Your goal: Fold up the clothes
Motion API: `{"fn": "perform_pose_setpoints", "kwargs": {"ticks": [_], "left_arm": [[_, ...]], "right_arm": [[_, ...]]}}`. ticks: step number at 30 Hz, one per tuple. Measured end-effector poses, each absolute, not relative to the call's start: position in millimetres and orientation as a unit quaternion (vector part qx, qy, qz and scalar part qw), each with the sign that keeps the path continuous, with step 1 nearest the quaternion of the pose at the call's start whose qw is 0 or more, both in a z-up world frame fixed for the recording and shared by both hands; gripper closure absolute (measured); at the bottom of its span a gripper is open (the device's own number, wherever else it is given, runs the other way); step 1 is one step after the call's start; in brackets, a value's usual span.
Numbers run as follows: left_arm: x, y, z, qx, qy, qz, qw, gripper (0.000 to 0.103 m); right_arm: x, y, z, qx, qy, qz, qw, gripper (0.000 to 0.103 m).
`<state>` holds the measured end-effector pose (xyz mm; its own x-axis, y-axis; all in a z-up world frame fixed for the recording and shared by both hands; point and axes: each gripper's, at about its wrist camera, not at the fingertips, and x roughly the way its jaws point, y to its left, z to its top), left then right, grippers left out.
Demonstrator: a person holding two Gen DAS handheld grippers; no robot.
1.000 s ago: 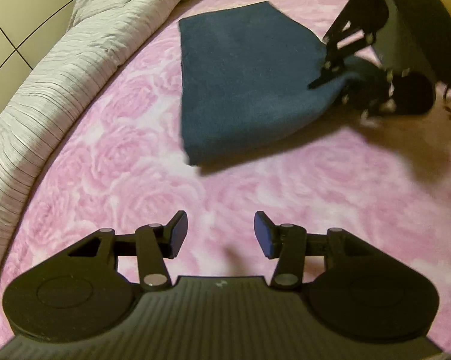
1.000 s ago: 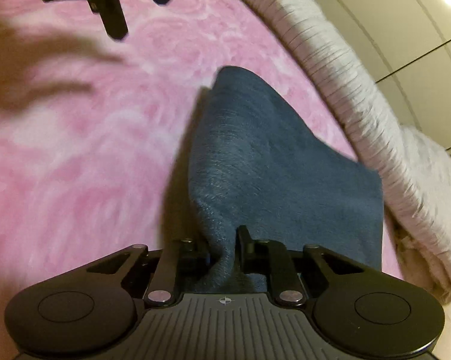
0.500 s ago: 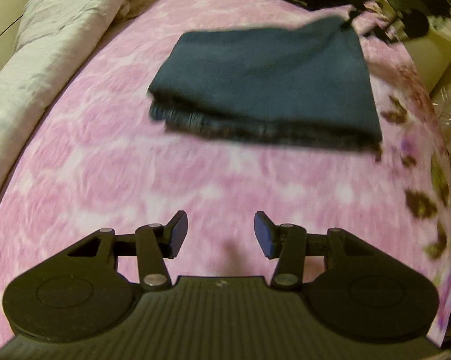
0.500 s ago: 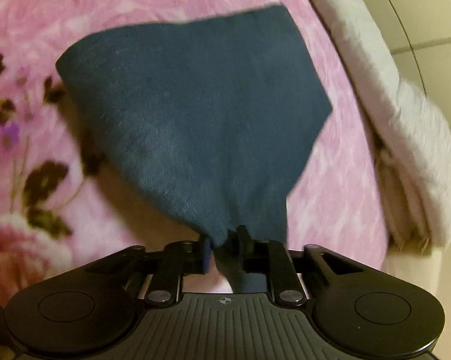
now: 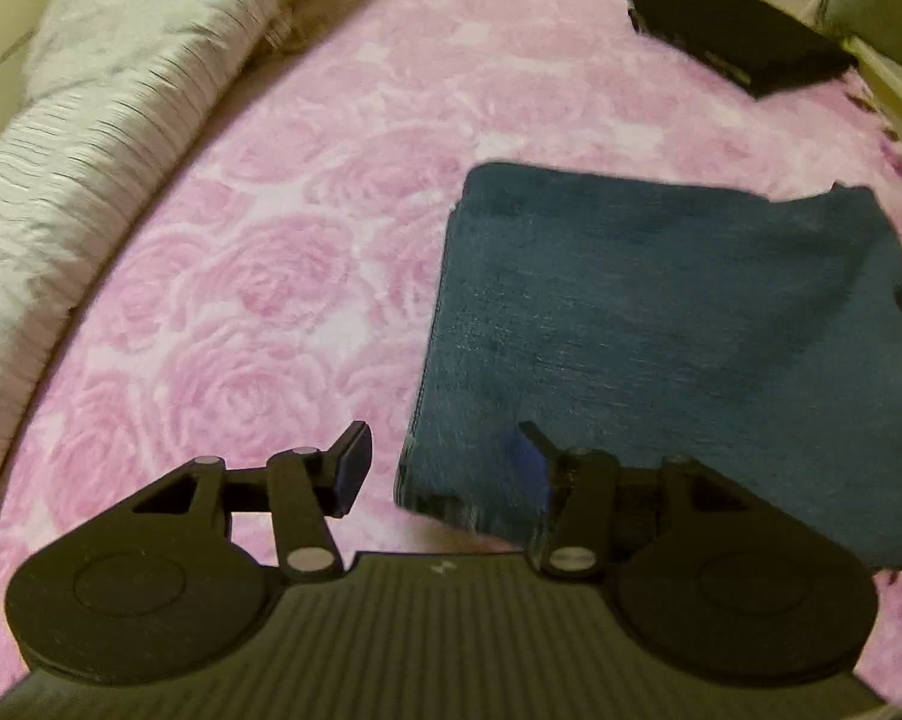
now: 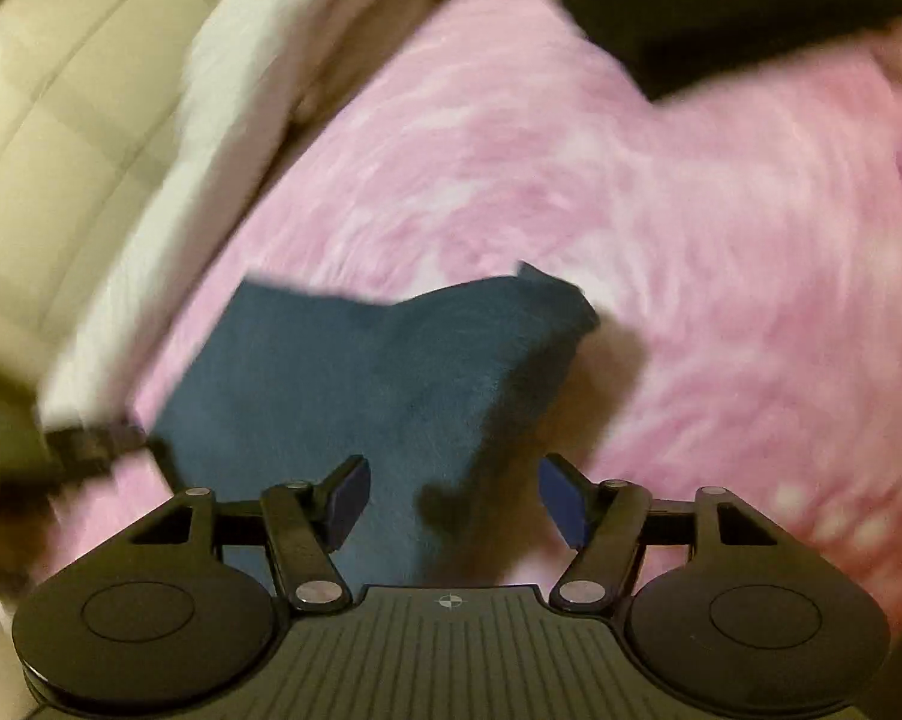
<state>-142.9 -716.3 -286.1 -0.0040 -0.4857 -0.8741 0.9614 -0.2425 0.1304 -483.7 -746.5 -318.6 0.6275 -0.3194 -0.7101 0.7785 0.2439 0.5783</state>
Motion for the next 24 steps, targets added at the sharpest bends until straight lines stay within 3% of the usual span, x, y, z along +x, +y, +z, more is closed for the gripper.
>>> {"fn": "perform_pose_setpoints", "kwargs": {"ticks": [3, 4, 7, 9, 15, 17, 19, 21, 24], "left_arm": [[-143.8, -720.0, -299.2, 0.46, 0.27, -0.658, 0.531, 0.054], [-143.7, -718.7, -301.6, 0.459, 0.275, -0.66, 0.528, 0.054], [-145.7, -716.4, -305.5, 0.449, 0.297, -0.662, 0.522, 0.055], [-151.4, -715.4, -304.8, 0.437, 0.313, -0.666, 0.517, 0.055], [-191.0, -722.8, -309.6, 0.417, 0.324, -0.676, 0.514, 0.054], [-193.8, -725.8, -312.1, 0.418, 0.326, -0.67, 0.521, 0.049], [-195.1, -725.8, -312.1, 0.42, 0.323, -0.668, 0.523, 0.049], [-195.9, -722.1, -306.5, 0.427, 0.311, -0.669, 0.523, 0.049], [-201.1, -709.5, -292.7, 0.447, 0.262, -0.674, 0.526, 0.051]], "right_arm": [[-484.2, -764.9, -342.5, 0.56, 0.175, -0.382, 0.714, 0.038], [-493.0, -773.6, -348.5, 0.581, 0.156, -0.386, 0.699, 0.058], [-506.1, -810.3, -349.5, 0.61, 0.165, -0.36, 0.687, 0.092], [-501.9, -836.3, -334.2, 0.59, 0.197, -0.338, 0.706, 0.094], [-482.8, -942.4, -319.7, 0.531, 0.269, -0.297, 0.747, 0.091], [-473.8, -950.9, -324.3, 0.502, 0.321, -0.29, 0.749, 0.081], [-479.2, -939.5, -317.0, 0.478, 0.327, -0.301, 0.758, 0.062], [-489.2, -923.3, -305.8, 0.452, 0.325, -0.325, 0.764, 0.054], [-506.8, -893.2, -295.3, 0.419, 0.32, -0.365, 0.767, 0.052]]}}
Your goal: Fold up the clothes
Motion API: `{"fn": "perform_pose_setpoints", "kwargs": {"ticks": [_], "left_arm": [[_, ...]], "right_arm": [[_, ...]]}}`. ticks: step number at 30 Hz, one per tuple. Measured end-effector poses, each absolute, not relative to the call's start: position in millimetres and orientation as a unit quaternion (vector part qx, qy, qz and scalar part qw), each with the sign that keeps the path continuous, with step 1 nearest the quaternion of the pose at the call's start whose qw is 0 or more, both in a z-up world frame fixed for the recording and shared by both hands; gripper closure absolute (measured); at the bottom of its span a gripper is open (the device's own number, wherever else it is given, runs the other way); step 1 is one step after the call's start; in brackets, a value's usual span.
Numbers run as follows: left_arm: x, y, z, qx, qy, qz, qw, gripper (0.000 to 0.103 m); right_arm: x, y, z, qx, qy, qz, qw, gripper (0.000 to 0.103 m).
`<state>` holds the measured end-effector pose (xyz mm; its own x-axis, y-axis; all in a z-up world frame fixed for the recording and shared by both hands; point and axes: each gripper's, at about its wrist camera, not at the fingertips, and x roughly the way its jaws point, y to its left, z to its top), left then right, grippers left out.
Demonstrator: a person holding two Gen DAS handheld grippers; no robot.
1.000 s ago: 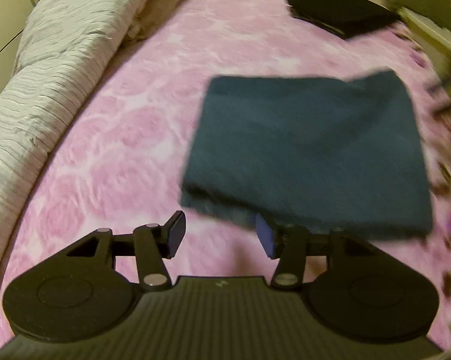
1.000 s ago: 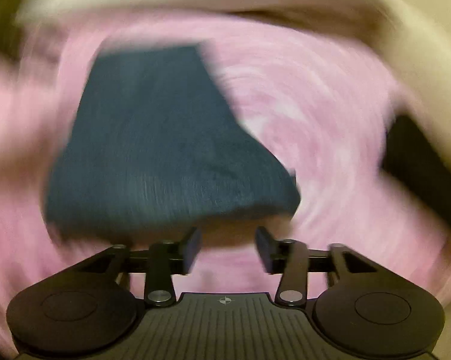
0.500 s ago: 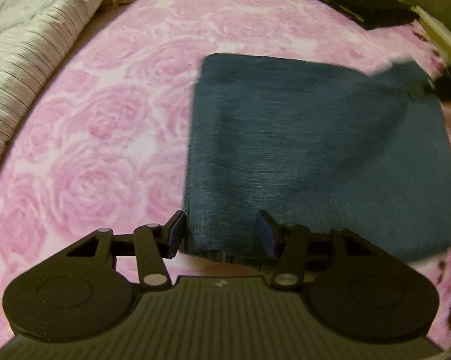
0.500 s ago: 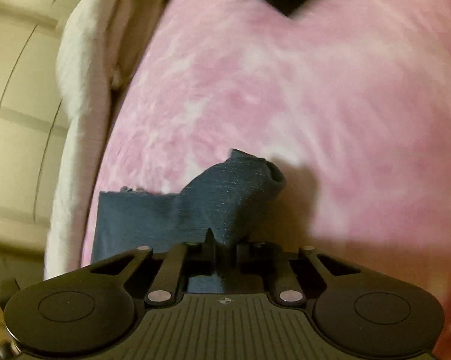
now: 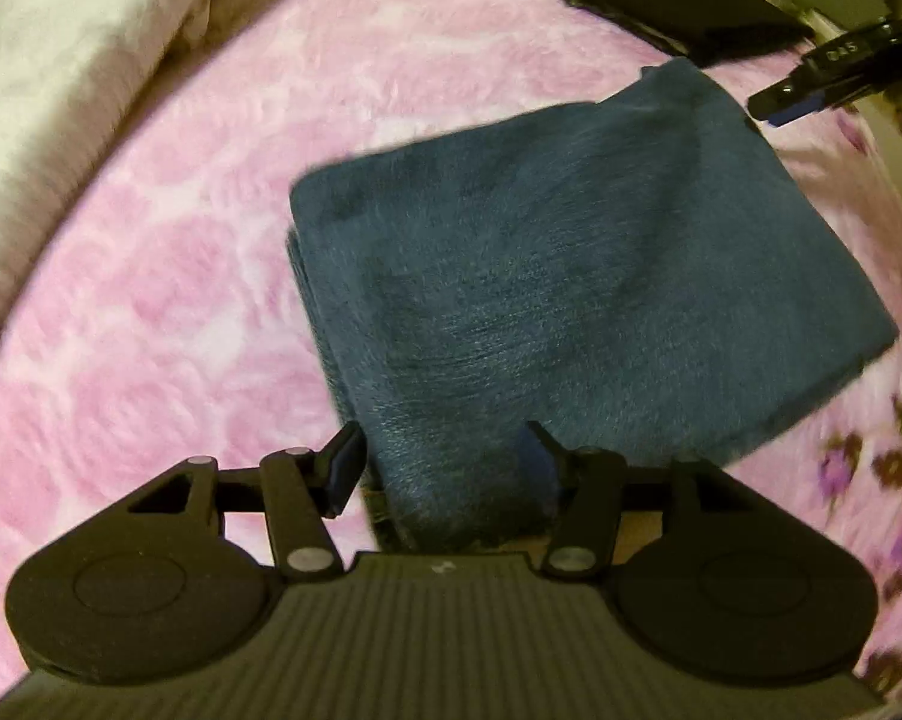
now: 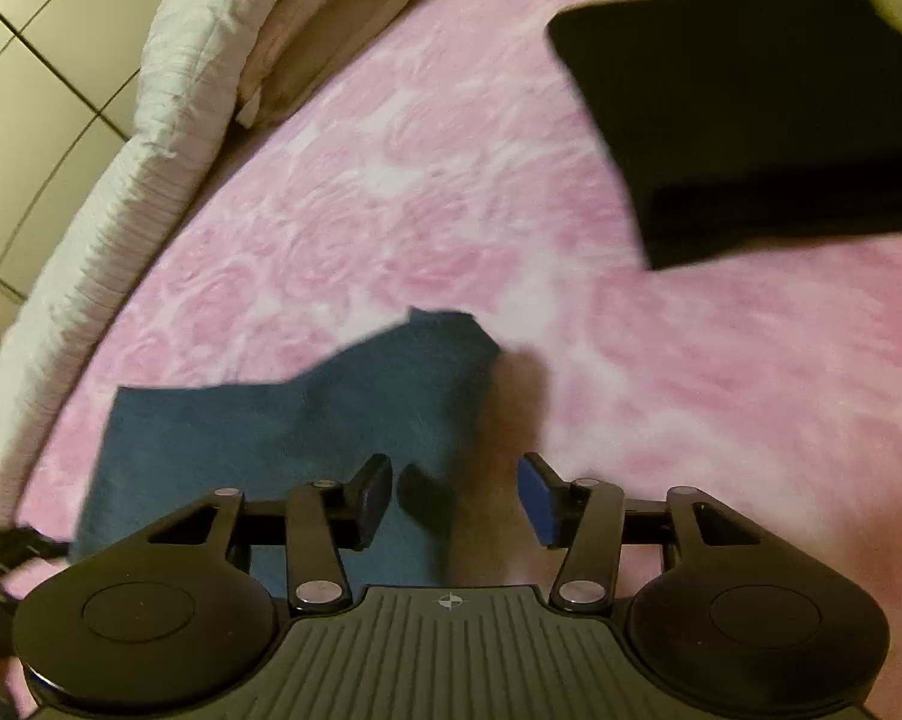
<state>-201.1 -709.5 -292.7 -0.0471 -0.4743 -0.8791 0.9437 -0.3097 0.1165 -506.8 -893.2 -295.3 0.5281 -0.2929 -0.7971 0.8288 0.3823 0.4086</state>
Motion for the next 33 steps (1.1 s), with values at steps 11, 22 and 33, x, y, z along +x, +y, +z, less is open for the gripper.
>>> {"fn": "perform_pose_setpoints", "kwargs": {"ticks": [11, 22, 33], "left_arm": [[-236.2, -651.1, -296.6, 0.468, 0.089, -0.731, 0.489, 0.058], [-225.1, -656.9, -333.6, 0.461, 0.101, -0.745, 0.471, 0.051], [-211.6, -652.1, -317.7, 0.421, 0.137, -0.763, 0.471, 0.054]], "right_arm": [[-487.3, -738.8, -282.7, 0.284, 0.313, -0.302, 0.854, 0.052], [-497.5, -704.8, -301.0, 0.256, 0.323, -0.325, 0.851, 0.053], [-472.9, -707.1, -310.3, 0.286, 0.357, -0.303, 0.836, 0.055]]}}
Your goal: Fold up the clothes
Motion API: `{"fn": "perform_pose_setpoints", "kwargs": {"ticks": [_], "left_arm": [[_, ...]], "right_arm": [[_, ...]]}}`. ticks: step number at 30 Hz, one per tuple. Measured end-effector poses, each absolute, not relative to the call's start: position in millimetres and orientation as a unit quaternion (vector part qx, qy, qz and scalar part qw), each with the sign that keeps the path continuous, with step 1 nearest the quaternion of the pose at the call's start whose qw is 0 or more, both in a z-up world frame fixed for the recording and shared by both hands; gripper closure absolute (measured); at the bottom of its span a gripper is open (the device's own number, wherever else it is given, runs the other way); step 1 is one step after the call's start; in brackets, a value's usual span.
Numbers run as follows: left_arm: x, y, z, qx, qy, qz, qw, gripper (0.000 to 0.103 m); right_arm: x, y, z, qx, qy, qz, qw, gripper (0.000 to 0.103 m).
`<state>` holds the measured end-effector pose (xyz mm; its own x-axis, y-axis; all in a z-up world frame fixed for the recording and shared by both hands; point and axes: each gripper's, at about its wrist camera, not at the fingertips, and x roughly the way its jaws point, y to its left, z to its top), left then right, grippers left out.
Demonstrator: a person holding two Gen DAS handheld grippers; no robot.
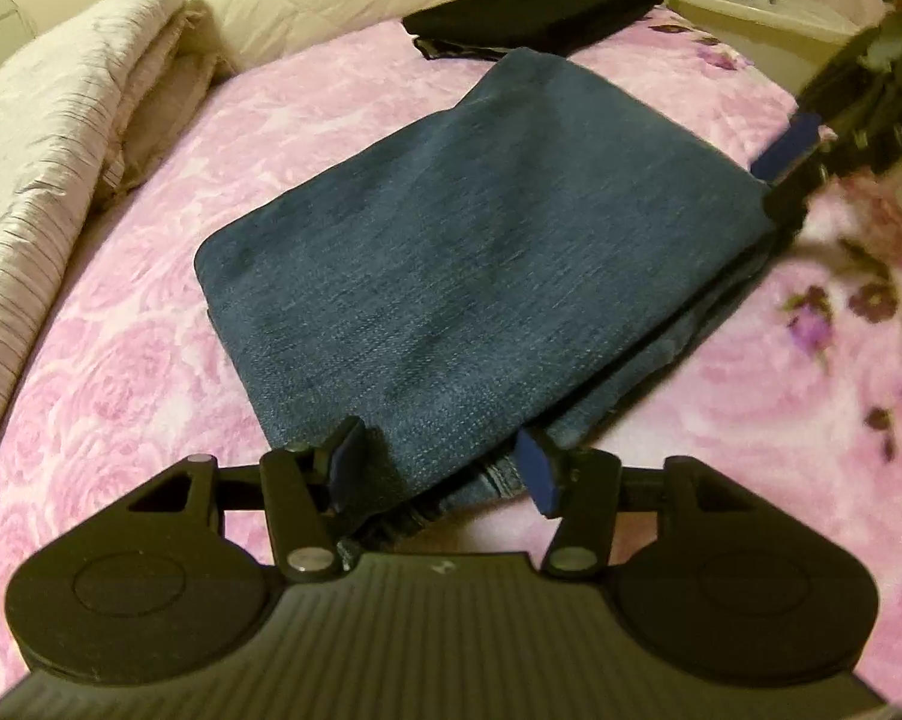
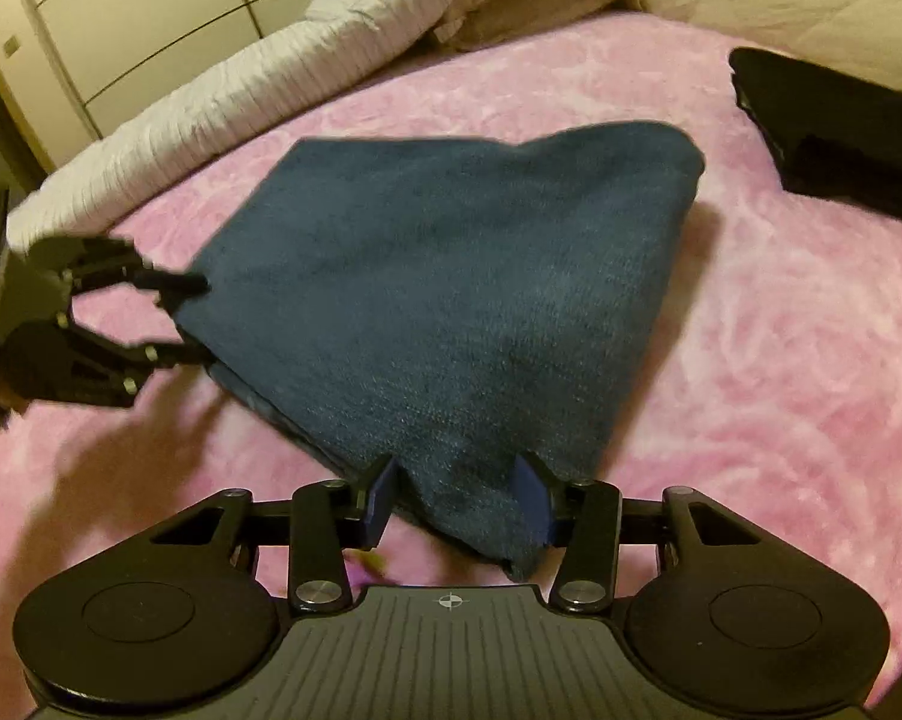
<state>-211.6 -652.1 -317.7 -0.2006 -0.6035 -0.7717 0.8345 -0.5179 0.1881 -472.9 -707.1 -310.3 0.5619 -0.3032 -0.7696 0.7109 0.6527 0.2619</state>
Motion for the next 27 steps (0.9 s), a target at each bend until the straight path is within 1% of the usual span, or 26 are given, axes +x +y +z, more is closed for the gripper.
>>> {"fn": "perform_pose_setpoints", "kwargs": {"ticks": [4, 5, 9, 11, 12, 14, 16, 18, 19, 21, 22, 23, 25, 27], "left_arm": [[-195.4, -660.5, -290.1, 0.374, 0.178, -0.769, 0.488, 0.056], [-191.8, -664.3, -288.3, 0.369, 0.184, -0.765, 0.496, 0.059], [-188.5, -686.4, -312.8, 0.41, 0.205, -0.737, 0.496, 0.061], [-185.3, -688.7, -321.2, 0.401, 0.213, -0.74, 0.497, 0.06], [-183.8, -689.9, -324.7, 0.397, 0.217, -0.74, 0.497, 0.06], [-183.5, -693.9, -322.8, 0.4, 0.226, -0.739, 0.493, 0.06], [-184.6, -698.8, -317.8, 0.409, 0.232, -0.737, 0.486, 0.06], [-186.1, -703.4, -304.6, 0.412, 0.223, -0.737, 0.486, 0.064], [-187.0, -706.8, -297.2, 0.41, 0.214, -0.739, 0.489, 0.066], [-188.1, -721.0, -286.9, 0.399, 0.205, -0.746, 0.493, 0.066], [-189.1, -730.8, -288.6, 0.402, 0.202, -0.744, 0.494, 0.066], [-190.2, -740.6, -290.2, 0.404, 0.199, -0.743, 0.495, 0.066], [-192.1, -759.6, -299.2, 0.417, 0.194, -0.738, 0.495, 0.066], [-192.1, -773.1, -317.4, 0.439, 0.191, -0.73, 0.488, 0.064]], "right_arm": [[-477.7, -718.1, -277.2, 0.272, 0.321, -0.325, 0.847, 0.055], [-477.3, -722.9, -272.7, 0.27, 0.315, -0.332, 0.847, 0.055], [-458.0, -743.0, -295.1, 0.285, 0.329, -0.336, 0.835, 0.055], [-446.0, -743.5, -322.7, 0.293, 0.359, -0.313, 0.829, 0.055], [-442.7, -739.9, -329.7, 0.274, 0.362, -0.312, 0.835, 0.054], [-439.3, -739.7, -328.9, 0.251, 0.375, -0.301, 0.84, 0.054], [-443.9, -747.5, -313.6, 0.256, 0.373, -0.309, 0.837, 0.054], [-448.6, -755.3, -298.1, 0.261, 0.372, -0.317, 0.833, 0.055], [-450.0, -759.6, -288.7, 0.244, 0.367, -0.327, 0.836, 0.055], [-447.8, -769.5, -275.3, 0.207, 0.359, -0.347, 0.842, 0.056], [-444.3, -777.5, -272.7, 0.188, 0.358, -0.352, 0.844, 0.058], [-438.2, -786.4, -273.5, 0.167, 0.362, -0.356, 0.845, 0.06], [-423.7, -803.9, -281.9, 0.131, 0.378, -0.353, 0.846, 0.068], [-409.1, -819.7, -299.4, 0.082, 0.407, -0.348, 0.841, 0.069]]}}
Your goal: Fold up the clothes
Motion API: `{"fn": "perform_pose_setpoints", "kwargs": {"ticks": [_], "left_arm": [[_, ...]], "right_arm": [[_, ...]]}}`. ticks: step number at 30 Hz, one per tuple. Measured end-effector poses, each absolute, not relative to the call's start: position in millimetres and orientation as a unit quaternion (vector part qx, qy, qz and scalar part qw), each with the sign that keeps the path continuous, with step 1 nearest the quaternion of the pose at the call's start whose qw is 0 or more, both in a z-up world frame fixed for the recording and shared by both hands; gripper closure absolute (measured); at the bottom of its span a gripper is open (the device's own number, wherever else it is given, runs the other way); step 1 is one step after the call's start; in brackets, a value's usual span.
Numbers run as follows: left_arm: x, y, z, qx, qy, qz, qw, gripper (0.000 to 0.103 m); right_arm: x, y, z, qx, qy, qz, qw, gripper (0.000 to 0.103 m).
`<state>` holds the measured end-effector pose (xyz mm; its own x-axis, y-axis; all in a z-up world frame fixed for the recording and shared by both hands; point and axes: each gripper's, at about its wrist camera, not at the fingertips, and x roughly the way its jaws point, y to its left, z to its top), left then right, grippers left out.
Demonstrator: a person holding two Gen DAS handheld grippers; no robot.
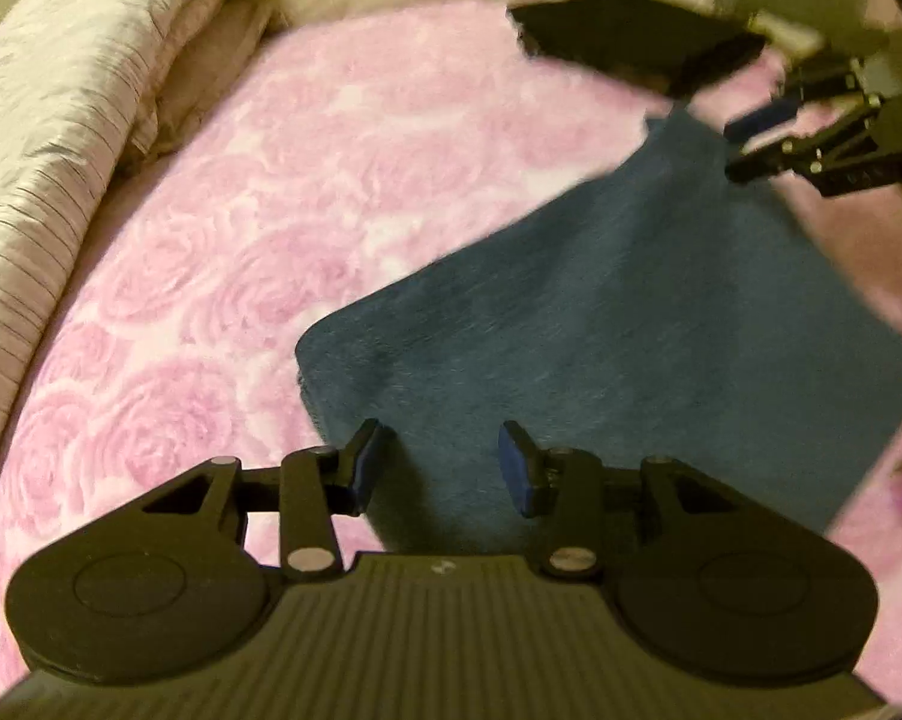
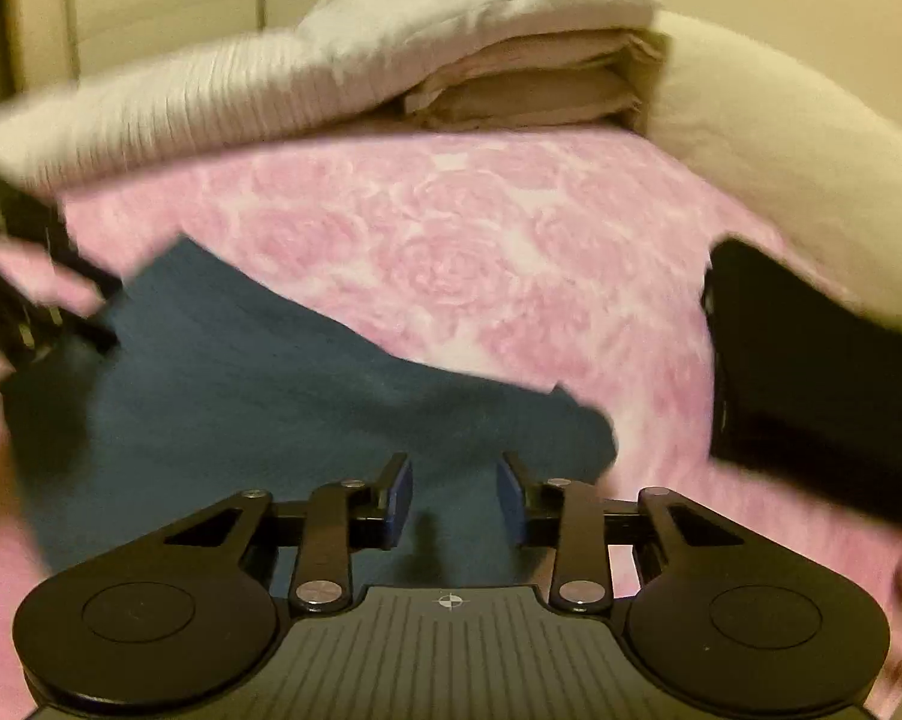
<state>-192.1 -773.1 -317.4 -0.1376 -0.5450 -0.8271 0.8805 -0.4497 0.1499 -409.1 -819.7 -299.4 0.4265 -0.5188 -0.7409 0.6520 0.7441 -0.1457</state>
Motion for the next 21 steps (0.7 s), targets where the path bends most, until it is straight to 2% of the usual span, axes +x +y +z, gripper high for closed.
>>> {"fn": "perform_pose_setpoints", "kwargs": {"ticks": [2, 5, 10, 13, 17, 19, 21], "left_arm": [[-188.7, -778.4, -328.4, 0.437, 0.195, -0.734, 0.482, 0.062], [-184.2, -780.8, -320.8, 0.437, 0.214, -0.728, 0.483, 0.065], [-183.1, -797.4, -307.7, 0.417, 0.211, -0.726, 0.504, 0.066], [-182.4, -818.1, -329.0, 0.436, 0.225, -0.712, 0.502, 0.06], [-175.8, -823.5, -331.1, 0.431, 0.24, -0.715, 0.496, 0.058], [-175.2, -818.8, -325.8, 0.434, 0.232, -0.713, 0.499, 0.058], [-177.6, -804.6, -313.5, 0.433, 0.212, -0.713, 0.509, 0.064]], "right_arm": [[-399.8, -831.6, -332.4, 0.052, 0.462, -0.327, 0.823, 0.069], [-411.6, -846.6, -337.7, 0.095, 0.452, -0.317, 0.828, 0.07], [-421.8, -862.4, -304.7, 0.144, 0.392, -0.341, 0.842, 0.071], [-407.4, -873.0, -319.5, 0.149, 0.414, -0.319, 0.839, 0.071], [-406.2, -881.5, -324.7, 0.167, 0.41, -0.317, 0.838, 0.071], [-411.3, -875.7, -310.9, 0.175, 0.399, -0.329, 0.838, 0.071], [-416.4, -857.2, -294.2, 0.172, 0.387, -0.32, 0.847, 0.071]]}}
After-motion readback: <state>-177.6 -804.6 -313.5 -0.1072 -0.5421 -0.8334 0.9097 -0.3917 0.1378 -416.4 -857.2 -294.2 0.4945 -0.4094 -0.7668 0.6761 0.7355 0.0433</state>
